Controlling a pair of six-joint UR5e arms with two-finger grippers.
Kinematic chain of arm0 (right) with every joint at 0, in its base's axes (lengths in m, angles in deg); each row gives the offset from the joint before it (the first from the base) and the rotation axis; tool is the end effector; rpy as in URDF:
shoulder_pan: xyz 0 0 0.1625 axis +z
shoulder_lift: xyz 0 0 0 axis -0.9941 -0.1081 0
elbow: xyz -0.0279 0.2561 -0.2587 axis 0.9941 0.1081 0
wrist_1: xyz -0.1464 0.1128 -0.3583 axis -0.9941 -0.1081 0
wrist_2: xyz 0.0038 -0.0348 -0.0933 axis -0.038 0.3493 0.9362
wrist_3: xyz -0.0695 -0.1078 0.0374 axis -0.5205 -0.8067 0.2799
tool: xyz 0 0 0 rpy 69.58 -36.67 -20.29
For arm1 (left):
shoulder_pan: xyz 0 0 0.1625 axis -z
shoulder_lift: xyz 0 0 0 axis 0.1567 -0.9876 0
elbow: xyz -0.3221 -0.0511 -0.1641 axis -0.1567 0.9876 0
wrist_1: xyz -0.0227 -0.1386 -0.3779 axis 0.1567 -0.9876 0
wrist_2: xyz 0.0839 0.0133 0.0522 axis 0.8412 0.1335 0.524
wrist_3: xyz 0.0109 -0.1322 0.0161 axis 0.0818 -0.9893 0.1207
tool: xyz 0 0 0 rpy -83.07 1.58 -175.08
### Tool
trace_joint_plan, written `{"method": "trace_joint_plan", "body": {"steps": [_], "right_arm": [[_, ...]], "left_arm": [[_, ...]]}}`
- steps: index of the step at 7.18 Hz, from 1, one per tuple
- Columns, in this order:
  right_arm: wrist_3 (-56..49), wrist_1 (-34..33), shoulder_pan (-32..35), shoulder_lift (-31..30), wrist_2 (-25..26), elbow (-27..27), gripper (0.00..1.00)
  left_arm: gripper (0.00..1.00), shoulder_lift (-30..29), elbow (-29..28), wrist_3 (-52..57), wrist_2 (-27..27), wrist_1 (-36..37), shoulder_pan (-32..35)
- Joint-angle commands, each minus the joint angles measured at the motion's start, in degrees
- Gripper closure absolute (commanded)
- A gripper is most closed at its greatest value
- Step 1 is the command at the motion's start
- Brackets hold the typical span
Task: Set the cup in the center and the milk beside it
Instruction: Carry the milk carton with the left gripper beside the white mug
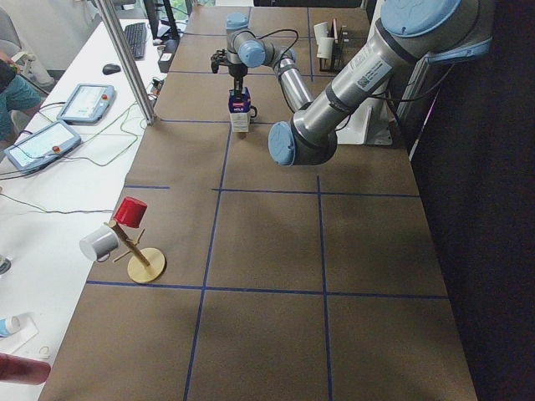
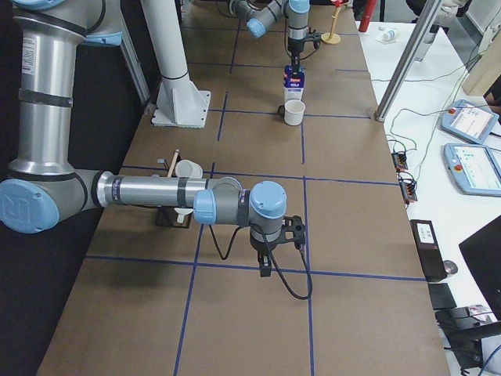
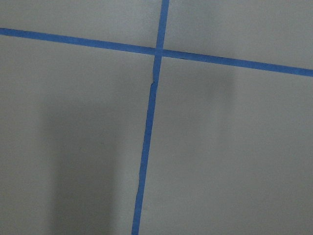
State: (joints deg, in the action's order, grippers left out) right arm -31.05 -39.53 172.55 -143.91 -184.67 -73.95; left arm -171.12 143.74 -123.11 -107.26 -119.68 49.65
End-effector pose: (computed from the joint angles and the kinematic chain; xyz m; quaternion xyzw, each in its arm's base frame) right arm 0.0350 -0.4270 0.6184 0.0217 -0.3568 -0.0572 0.9322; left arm 0.4732 -0.5062 0.0976 0.0273 0.4106 -0.0308 0.9109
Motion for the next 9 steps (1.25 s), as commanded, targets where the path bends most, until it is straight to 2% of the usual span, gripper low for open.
{"method": "trace_joint_plan", "body": {"steps": [1,3,4,5,6,7,8,9], "right_arm": [[0.0,0.0,-0.1,0.0,-0.1,0.0,0.0],[0.1,0.0,-0.1,0.0,-0.1,0.0,0.0],[0.1,0.0,-0.1,0.0,-0.1,0.0,0.0],[0.1,0.0,-0.1,0.0,-0.1,0.0,0.0],[0.1,0.0,-0.1,0.0,-0.1,0.0,0.0],[0.1,0.0,-0.1,0.0,-0.1,0.0,0.0],[0.1,0.0,-0.1,0.1,-0.1,0.0,0.0],[0.2,0.0,-0.1,0.1,-0.1,0.0,0.0]], "left_arm": [[0.57,0.1,-0.5,-0.4,1.4,-0.2,-1.5],[0.33,0.1,-0.9,-0.7,3.2,-0.2,-2.0],[0.07,0.1,-0.8,-0.7,3.2,-0.2,-2.0],[0.0,0.1,-0.1,-0.8,3.1,0.0,-2.0],[0.0,-0.3,0.4,-0.3,2.5,0.7,-0.1],[0.0,-0.2,1.0,0.7,-1.9,1.0,3.3],[0.0,0.4,2.5,6.8,-7.2,4.1,7.8],[0.0,4.4,6.9,14.7,-7.7,8.0,10.5]]}}
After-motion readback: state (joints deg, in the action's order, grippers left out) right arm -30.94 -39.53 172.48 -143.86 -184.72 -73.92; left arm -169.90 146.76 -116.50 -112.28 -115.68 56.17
